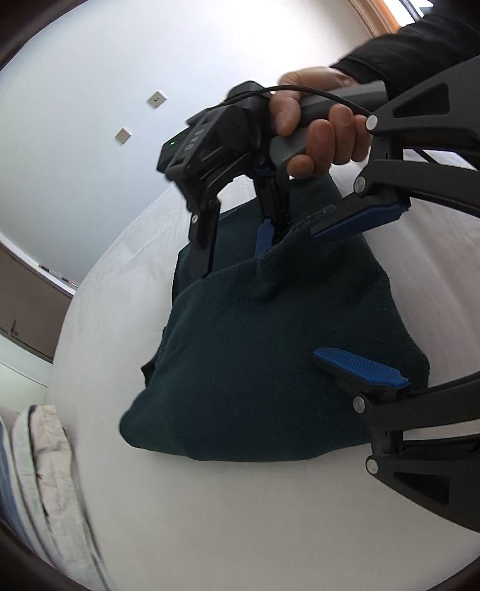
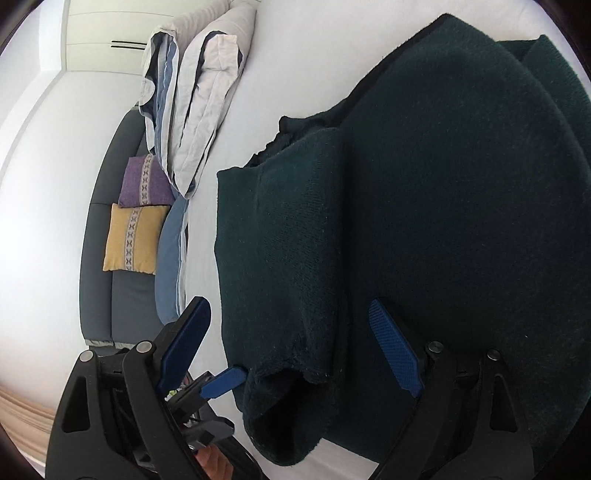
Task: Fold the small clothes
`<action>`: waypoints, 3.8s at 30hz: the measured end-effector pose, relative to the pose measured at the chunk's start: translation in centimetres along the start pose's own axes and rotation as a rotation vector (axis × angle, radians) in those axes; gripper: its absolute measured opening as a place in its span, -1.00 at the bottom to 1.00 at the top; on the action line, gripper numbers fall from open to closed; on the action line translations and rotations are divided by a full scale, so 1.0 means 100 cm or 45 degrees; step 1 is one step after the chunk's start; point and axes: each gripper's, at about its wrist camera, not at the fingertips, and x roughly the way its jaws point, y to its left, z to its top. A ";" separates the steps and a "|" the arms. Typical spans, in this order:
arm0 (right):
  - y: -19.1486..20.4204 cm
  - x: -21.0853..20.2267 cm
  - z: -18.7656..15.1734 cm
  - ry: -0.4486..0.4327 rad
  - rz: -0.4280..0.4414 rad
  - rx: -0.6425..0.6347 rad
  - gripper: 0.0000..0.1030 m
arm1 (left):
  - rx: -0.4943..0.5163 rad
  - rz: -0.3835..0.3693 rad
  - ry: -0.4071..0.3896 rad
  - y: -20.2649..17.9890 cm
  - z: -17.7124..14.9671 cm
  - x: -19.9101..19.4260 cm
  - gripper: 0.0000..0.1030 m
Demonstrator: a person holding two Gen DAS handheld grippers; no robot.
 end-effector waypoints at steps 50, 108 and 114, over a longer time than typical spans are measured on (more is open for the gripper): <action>0.007 -0.023 0.017 -0.074 -0.263 -0.229 -0.80 | 0.585 0.164 -0.065 0.000 -0.033 -0.036 0.42; -0.047 -0.193 -0.044 -0.509 -0.424 -0.198 -0.11 | 0.465 0.234 -0.027 -0.018 0.044 0.073 0.73; -0.020 -0.159 -0.067 -0.364 -0.224 -0.295 -0.16 | 0.456 0.238 -0.025 -0.019 0.042 0.074 0.73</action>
